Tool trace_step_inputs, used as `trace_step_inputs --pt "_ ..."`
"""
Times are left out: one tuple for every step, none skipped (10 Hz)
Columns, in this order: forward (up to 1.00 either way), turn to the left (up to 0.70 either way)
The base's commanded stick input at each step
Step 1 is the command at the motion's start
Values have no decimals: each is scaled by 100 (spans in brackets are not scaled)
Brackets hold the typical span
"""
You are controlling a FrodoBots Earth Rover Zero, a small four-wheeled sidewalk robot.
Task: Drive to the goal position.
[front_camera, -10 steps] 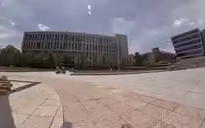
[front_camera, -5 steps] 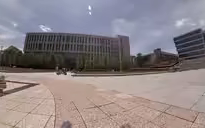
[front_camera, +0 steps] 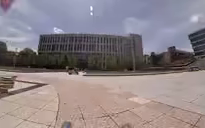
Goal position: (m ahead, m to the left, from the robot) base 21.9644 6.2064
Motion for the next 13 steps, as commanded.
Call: trace_step_inputs --pt "70 3" --pt "70 3" --pt "70 3" --pt "70 3" --pt "70 3" --pt "70 3" --pt "70 3" --pt "70 3" --pt "70 3" --pt "70 3" --pt "70 3" --pt "70 3" --pt "70 3"
